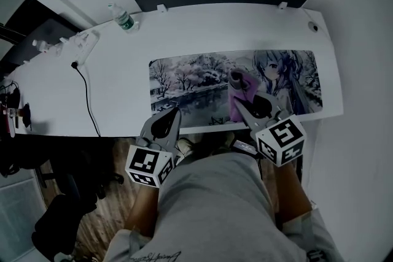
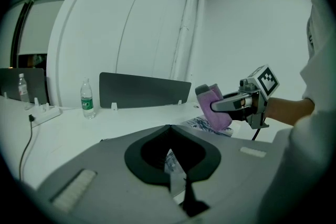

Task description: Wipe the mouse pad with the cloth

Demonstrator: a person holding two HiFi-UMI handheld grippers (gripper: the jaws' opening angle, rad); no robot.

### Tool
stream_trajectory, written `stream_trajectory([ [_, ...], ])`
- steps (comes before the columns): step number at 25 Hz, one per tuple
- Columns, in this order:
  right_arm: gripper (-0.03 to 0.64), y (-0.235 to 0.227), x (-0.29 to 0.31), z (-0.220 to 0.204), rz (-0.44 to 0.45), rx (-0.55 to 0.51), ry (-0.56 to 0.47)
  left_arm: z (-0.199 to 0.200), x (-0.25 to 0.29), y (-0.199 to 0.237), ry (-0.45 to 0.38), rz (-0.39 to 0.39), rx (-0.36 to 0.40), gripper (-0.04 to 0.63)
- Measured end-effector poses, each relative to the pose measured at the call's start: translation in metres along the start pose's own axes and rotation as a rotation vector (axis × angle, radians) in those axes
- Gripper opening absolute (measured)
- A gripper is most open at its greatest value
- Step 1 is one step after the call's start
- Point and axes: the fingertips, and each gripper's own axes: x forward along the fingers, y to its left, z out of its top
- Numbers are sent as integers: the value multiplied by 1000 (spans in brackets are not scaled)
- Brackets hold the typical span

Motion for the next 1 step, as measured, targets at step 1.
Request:
stream_trajectory([
  [1, 91, 0, -1, 0, 4, 3, 0, -1, 0, -1, 3, 0, -1, 19],
])
